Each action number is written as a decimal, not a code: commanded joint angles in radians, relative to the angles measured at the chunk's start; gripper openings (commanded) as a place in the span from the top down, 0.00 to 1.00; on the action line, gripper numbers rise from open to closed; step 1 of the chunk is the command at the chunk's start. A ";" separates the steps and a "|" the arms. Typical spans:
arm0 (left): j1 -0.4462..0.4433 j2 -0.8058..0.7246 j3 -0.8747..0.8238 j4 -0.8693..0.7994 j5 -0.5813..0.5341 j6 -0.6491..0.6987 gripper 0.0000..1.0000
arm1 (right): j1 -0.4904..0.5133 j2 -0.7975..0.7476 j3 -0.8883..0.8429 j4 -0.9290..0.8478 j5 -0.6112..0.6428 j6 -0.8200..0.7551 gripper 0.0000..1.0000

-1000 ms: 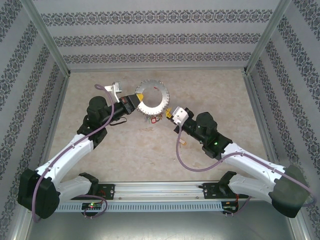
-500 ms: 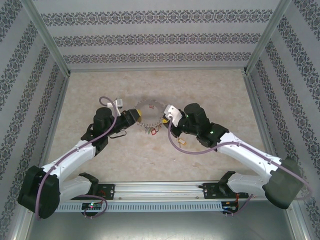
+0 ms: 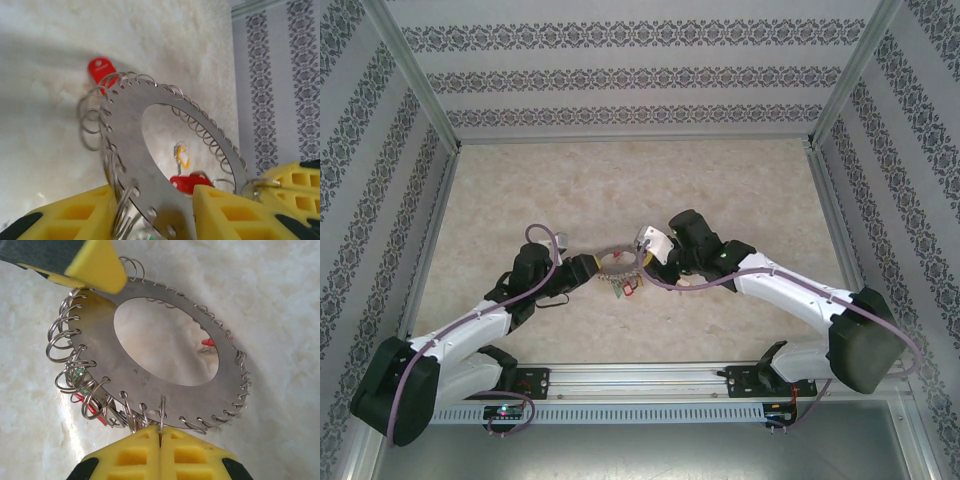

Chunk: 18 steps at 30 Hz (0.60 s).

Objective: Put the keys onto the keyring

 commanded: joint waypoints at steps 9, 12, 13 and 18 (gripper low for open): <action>-0.021 -0.245 -0.027 -0.283 -0.042 0.177 0.38 | 0.035 0.043 0.081 -0.197 0.011 -0.142 1.00; -0.021 -0.348 -0.030 -0.300 -0.047 0.254 0.39 | 0.052 0.031 0.102 -0.232 0.071 -0.241 1.00; -0.022 -0.379 -0.032 -0.287 -0.040 0.283 0.40 | 0.062 0.015 0.097 -0.223 0.091 -0.284 1.00; -0.026 -0.467 -0.038 -0.151 0.026 0.483 0.49 | 0.108 -0.076 0.070 -0.135 0.139 -0.474 1.00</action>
